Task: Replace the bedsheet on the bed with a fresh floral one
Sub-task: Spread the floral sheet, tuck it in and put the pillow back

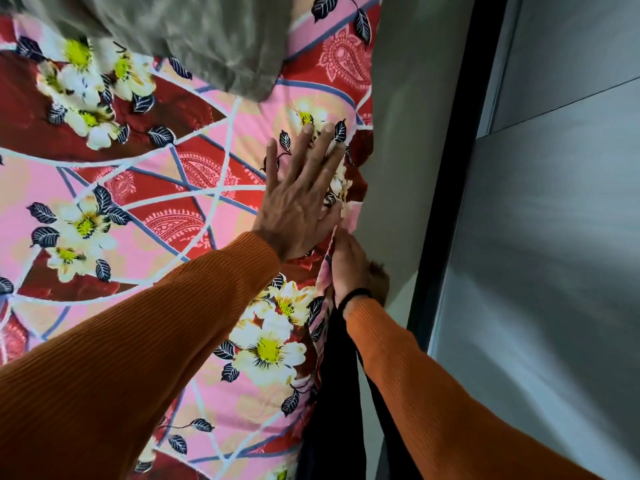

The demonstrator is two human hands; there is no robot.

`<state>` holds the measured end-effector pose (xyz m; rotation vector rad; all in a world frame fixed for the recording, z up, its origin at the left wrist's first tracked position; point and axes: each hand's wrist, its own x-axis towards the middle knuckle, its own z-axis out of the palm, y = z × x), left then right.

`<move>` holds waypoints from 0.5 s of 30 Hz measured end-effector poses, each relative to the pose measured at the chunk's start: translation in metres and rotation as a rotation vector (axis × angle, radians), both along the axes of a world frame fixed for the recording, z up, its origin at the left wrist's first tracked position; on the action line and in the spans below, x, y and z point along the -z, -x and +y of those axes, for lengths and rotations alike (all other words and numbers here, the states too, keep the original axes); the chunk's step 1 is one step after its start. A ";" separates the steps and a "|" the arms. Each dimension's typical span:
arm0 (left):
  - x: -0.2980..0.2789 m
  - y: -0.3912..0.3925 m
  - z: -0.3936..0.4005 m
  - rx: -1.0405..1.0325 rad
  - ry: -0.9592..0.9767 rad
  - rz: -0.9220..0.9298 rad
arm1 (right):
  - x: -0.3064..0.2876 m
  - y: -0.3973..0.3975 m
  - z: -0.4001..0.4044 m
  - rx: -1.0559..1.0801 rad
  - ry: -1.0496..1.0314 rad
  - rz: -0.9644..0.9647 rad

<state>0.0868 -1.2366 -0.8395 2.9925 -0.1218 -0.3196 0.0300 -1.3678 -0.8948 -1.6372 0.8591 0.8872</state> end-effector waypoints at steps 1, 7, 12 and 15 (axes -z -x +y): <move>-0.001 -0.003 0.001 0.017 -0.003 -0.001 | 0.000 -0.004 -0.003 0.002 -0.072 0.043; -0.011 -0.017 0.012 0.044 0.012 -0.005 | -0.003 -0.020 -0.004 -0.122 -0.457 0.071; -0.019 -0.031 0.040 -0.003 0.049 -0.063 | 0.009 -0.032 -0.003 -0.138 -0.526 0.225; -0.009 -0.037 0.044 -0.014 0.055 -0.074 | 0.035 -0.039 -0.005 -0.192 -0.539 0.279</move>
